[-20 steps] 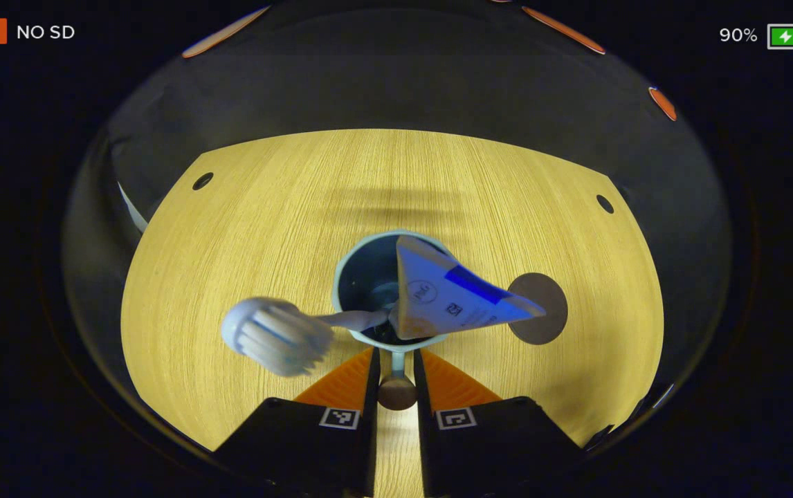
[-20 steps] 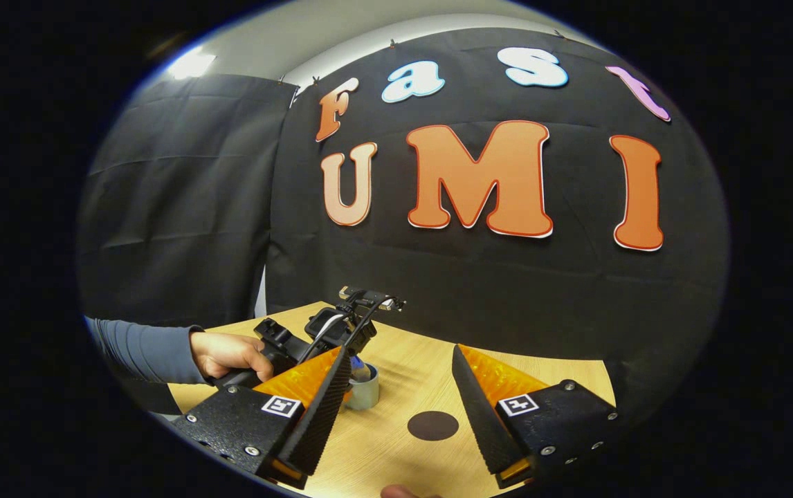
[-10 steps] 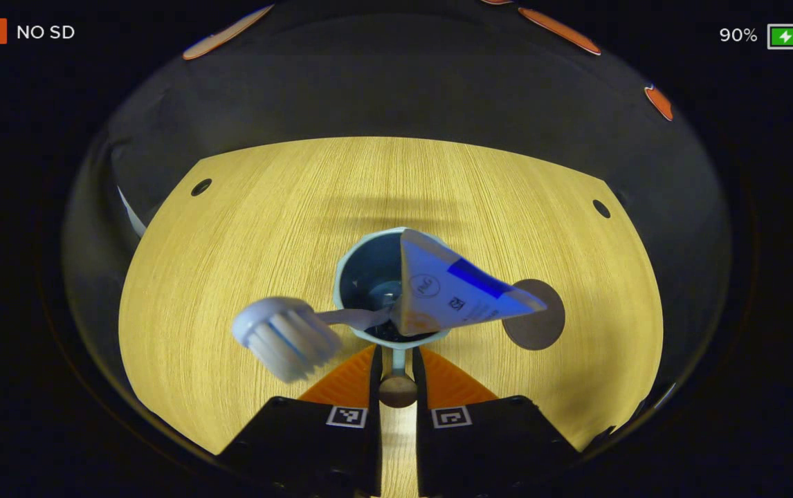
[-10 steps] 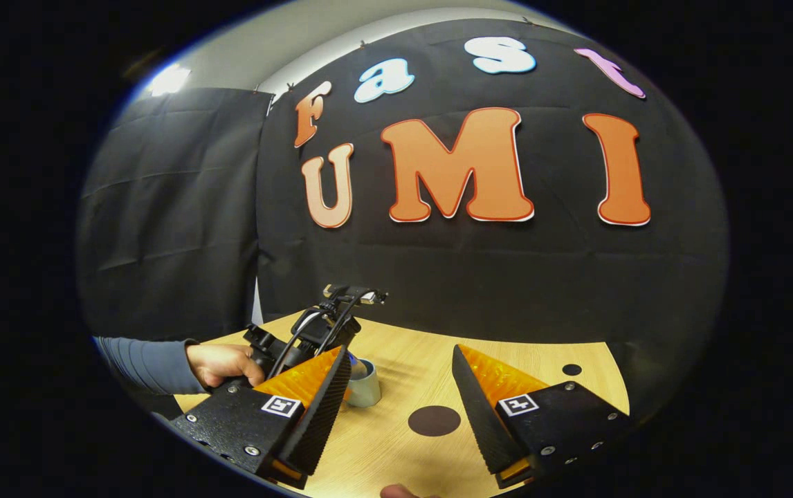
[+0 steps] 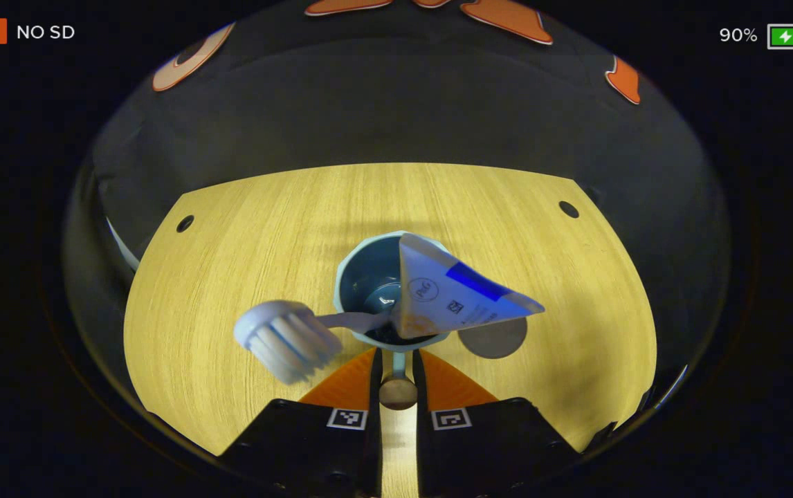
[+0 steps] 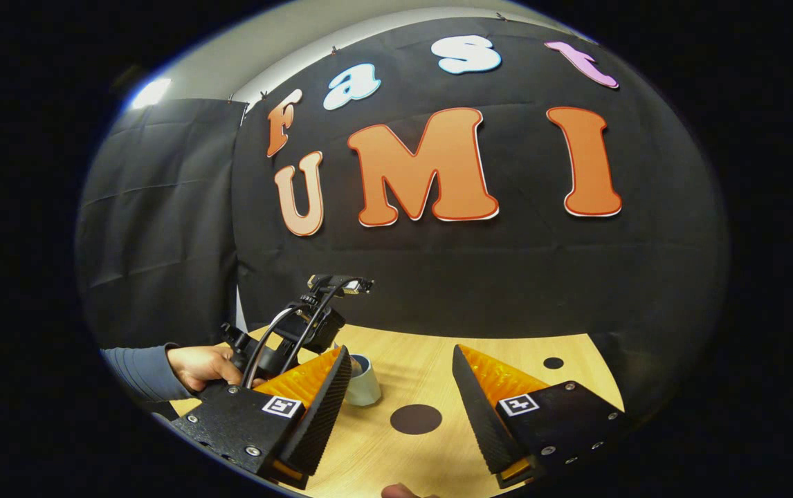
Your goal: Put the toothbrush and toothpaste on the desktop into the cup, then pick up the cup and place it on the coaster on the desktop.
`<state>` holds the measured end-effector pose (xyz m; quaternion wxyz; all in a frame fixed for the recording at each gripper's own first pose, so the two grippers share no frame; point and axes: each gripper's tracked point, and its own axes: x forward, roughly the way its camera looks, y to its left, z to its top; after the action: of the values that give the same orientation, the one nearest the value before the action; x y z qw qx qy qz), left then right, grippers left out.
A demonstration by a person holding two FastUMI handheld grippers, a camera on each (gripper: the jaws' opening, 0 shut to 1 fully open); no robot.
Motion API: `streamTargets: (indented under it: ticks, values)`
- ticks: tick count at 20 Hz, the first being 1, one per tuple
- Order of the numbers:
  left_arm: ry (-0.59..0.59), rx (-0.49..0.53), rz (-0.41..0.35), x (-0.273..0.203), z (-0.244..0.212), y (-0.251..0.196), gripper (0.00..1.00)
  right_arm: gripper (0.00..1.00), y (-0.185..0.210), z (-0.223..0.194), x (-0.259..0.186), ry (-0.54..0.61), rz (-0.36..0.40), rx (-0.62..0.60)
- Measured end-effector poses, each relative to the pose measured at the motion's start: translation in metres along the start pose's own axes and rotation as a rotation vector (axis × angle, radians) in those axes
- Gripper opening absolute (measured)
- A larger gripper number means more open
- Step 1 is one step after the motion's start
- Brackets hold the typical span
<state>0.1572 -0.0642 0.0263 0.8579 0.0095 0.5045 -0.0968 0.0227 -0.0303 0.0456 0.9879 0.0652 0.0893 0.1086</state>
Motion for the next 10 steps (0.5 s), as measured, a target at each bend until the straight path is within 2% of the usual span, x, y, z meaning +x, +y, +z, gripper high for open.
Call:
streamTargets:
  ticks: [4, 9, 10]
  values:
    - [0.007, 0.053, -0.054, -0.014, 0.047, -0.018, 0.19, 0.88, -0.019, 0.005, -0.016, -0.023, -0.044, 0.0]
    - [0.022, 0.09, -0.094, -0.054, 0.158, -0.028, 0.19, 0.88, -0.039, 0.002, -0.029, -0.025, -0.087, 0.007]
    - [0.025, 0.093, -0.1, -0.045, 0.134, -0.02, 0.19, 0.89, -0.037, 0.004, -0.028, -0.026, -0.09, 0.01]
